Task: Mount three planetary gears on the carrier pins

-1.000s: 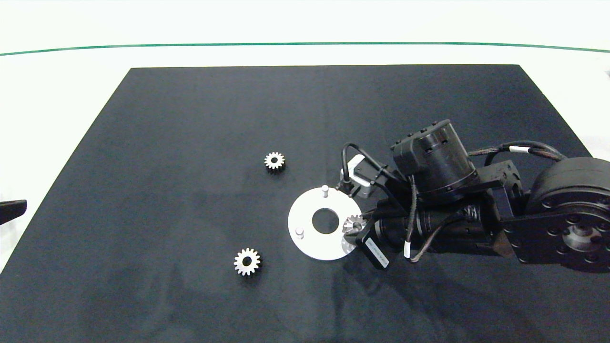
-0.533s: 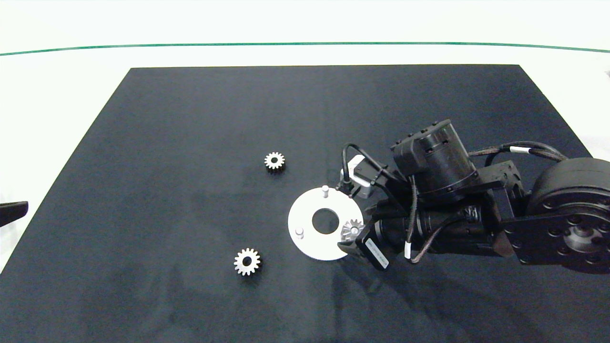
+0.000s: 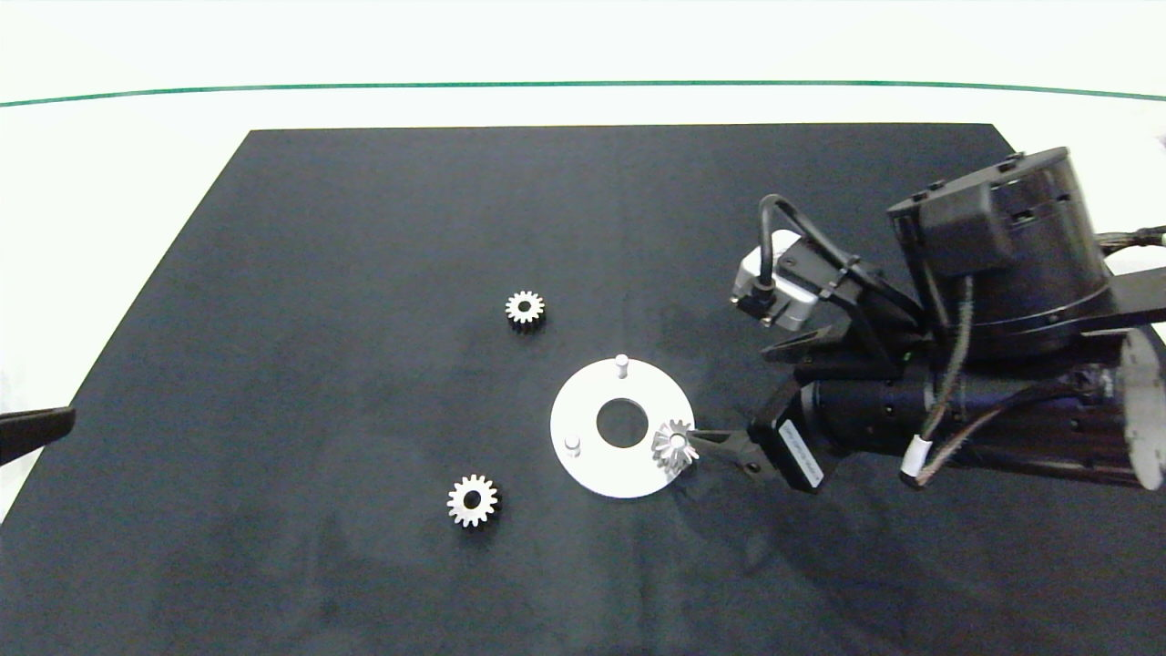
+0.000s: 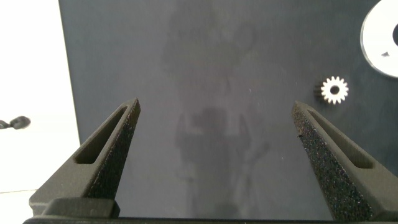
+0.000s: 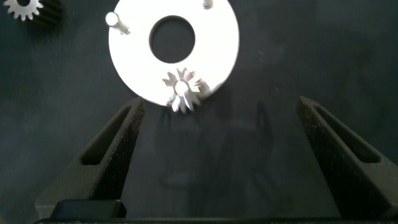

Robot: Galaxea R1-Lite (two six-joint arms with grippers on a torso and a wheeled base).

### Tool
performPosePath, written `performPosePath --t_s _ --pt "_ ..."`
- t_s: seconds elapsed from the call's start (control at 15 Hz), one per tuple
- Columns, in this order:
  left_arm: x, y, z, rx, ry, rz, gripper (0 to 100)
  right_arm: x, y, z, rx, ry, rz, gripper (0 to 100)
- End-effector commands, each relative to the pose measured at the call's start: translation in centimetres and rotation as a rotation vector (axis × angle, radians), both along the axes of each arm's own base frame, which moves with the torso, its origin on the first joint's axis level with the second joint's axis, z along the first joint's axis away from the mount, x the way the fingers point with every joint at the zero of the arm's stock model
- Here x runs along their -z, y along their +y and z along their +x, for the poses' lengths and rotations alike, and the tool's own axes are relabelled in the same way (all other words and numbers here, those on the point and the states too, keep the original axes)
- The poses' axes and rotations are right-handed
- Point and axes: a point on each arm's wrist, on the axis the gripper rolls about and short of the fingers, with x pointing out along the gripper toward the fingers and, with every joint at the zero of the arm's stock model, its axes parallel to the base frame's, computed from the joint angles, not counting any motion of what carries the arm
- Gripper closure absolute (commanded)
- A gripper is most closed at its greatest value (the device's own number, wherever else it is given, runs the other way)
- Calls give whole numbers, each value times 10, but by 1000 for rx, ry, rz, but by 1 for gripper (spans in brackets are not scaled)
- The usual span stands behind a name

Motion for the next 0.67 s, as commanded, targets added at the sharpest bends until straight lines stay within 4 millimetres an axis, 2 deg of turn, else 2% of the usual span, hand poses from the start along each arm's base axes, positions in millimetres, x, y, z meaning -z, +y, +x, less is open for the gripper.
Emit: performPosePath --t_s 0.07,0.27,0.53,0.67 --pt "9 -3 -23 90 -83 -3 0 -16 -34 -32 32 -63 40 0" --pt "8 -2 -38 119 -139 30 0 -25 -61 -61 39 -113 86 0" --pt "22 -2 -41 157 -19 41 0 -22 -85 -75 105 -121 122 0" --pt "38 -3 -36 170 50 43 0 -21 -85 -75 114 -132 152 0"
